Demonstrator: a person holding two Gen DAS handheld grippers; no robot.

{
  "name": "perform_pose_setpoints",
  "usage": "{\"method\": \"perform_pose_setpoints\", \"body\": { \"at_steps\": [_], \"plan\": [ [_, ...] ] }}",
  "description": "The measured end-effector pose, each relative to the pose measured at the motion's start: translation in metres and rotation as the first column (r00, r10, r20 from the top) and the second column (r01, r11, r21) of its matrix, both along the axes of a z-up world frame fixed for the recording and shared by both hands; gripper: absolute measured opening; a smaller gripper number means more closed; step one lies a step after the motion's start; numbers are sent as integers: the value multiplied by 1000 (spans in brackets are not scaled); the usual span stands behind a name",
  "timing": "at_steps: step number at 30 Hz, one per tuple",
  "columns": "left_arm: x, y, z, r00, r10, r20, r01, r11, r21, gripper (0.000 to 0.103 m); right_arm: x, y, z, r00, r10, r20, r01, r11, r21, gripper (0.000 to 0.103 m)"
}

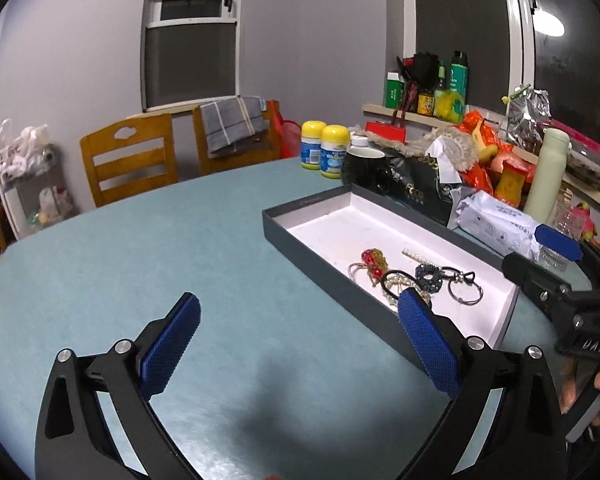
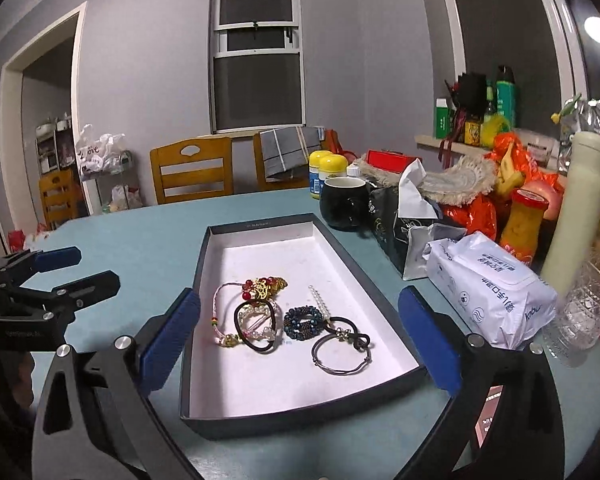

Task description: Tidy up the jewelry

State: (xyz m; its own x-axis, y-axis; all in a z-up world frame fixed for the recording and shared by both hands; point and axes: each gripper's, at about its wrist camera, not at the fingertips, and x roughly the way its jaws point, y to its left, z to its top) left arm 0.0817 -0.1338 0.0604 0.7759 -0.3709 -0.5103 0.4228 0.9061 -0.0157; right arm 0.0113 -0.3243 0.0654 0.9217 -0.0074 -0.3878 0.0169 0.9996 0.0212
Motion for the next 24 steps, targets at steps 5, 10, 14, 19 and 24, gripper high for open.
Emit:
{"method": "perform_pose_setpoints", "body": {
  "at_steps": [5, 10, 14, 19, 24],
  "plan": [
    [-4, -6, -6, 1000, -29, 8, 29, 999, -18, 100, -1, -1, -1, 1000, 2, 9, -2, 1000, 10, 98],
    [-5, -8, -9, 999, -39, 2, 39, 999, -21, 100, -1, -5, -3, 1000, -13, 11, 13, 1000, 20, 98],
    [-6, -9, -11, 999, -43, -3, 43, 999, -22, 100, -3, -3, -2, 1000, -12, 20, 11, 1000, 7, 98],
    [-7, -13, -14, 999, -53, -9, 53, 999, -12, 100, -4, 0, -1, 1000, -10, 25, 10, 1000, -11, 98],
    [-6, -16, -17, 998, -60, -23, 60, 998, 3, 100, -4, 1, -1, 1000, -11, 20, 11, 1000, -10, 98]
  ]
}}
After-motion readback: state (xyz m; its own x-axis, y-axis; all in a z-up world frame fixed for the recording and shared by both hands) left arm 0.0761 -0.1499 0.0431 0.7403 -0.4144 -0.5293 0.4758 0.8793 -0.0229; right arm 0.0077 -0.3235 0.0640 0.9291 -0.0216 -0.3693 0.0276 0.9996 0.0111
